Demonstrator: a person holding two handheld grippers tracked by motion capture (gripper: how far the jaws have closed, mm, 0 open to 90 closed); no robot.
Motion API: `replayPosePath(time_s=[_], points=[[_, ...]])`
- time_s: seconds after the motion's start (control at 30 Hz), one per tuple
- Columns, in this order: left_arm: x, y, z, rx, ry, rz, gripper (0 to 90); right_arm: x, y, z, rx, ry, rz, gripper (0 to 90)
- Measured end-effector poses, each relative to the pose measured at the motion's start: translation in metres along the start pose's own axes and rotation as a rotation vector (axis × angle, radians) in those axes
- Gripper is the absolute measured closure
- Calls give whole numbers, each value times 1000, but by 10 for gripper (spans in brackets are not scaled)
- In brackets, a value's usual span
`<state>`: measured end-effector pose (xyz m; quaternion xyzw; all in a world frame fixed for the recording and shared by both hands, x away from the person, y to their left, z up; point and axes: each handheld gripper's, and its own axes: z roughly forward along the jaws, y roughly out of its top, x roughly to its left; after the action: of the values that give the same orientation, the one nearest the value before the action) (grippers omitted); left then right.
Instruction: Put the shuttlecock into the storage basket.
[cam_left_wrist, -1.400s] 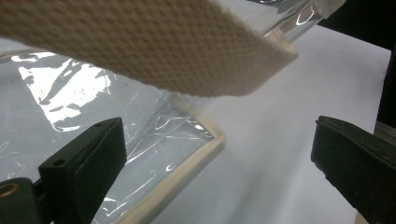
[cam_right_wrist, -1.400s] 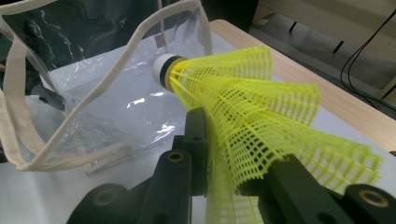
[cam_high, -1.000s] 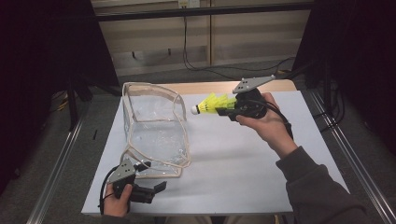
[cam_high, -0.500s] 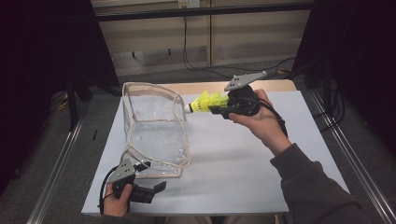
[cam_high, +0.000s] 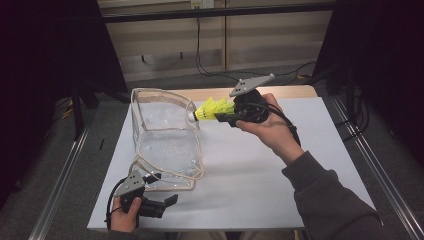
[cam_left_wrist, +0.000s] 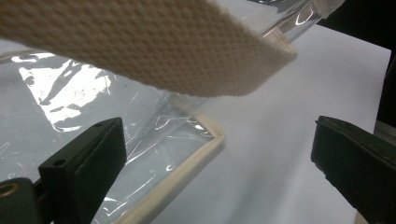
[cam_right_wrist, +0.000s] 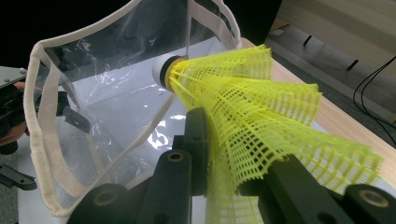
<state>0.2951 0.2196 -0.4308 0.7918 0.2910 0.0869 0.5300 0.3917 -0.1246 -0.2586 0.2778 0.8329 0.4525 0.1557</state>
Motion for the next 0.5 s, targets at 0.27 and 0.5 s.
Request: replayPosePath(time_s=[0.27,0.5], points=[[0,0,0,-2,2,-1,32,6,9,5,-6,15,-8,782],[0,0,0,-1,-2,-1,31,14,16,12,-4,39,-18,783]])
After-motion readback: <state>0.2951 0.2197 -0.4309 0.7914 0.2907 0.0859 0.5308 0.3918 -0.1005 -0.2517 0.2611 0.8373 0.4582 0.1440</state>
